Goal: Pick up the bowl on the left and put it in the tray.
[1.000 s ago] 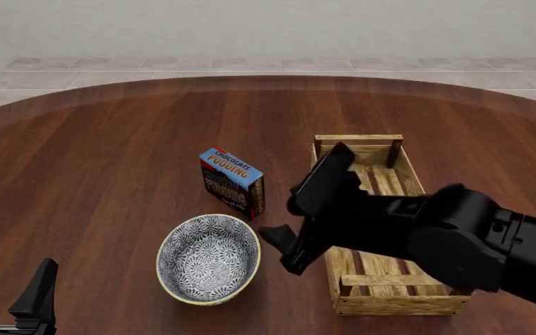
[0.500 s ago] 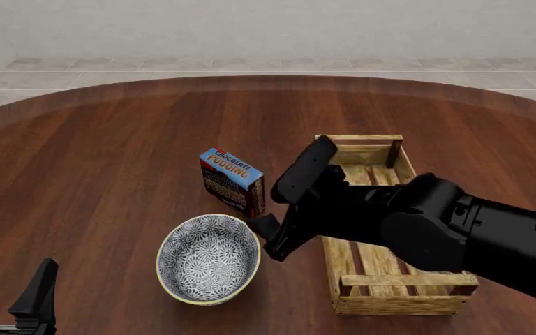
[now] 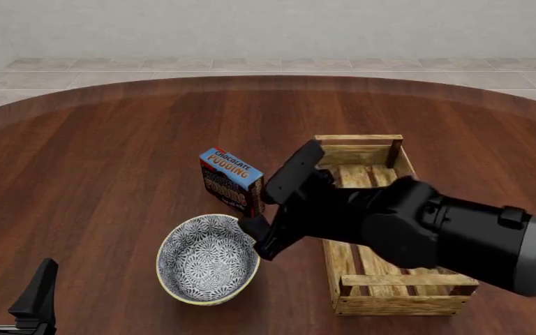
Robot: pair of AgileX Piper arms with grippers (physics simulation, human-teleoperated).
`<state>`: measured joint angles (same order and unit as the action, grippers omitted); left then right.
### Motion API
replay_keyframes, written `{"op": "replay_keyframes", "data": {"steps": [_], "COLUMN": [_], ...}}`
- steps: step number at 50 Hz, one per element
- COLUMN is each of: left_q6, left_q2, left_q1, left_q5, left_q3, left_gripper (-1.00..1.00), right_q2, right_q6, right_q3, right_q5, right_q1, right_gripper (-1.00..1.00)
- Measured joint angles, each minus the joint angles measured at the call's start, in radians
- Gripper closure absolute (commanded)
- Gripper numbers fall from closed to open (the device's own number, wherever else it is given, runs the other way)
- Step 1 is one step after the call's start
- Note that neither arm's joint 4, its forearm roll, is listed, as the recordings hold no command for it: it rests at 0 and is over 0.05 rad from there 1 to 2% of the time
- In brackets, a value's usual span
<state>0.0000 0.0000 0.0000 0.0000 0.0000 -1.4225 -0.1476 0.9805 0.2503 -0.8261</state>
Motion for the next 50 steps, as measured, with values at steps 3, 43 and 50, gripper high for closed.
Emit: {"op": "replay_keyframes", "data": {"steps": [3,43,50], "left_q6": [0.000,0.000,0.000], "left_q2": [0.000,0.000,0.000], "left_q1": [0.000,0.000,0.000], "left_q5": [0.000,0.000,0.000], "left_q3": [0.000,0.000,0.000], "left_gripper": [-1.00,-1.00,-1.00], "right_q2": [-0.008,-0.103,-0.116], "right_q6": [0.002,0.032,0.044], "right_q3": [0.002,0.046,0.042], "right_q5": [-0.005,-0.056,-0.072], "right_q1": [0.000,0.018,0.016], "right_gripper": [-1.00,-1.00,-1.00]}}
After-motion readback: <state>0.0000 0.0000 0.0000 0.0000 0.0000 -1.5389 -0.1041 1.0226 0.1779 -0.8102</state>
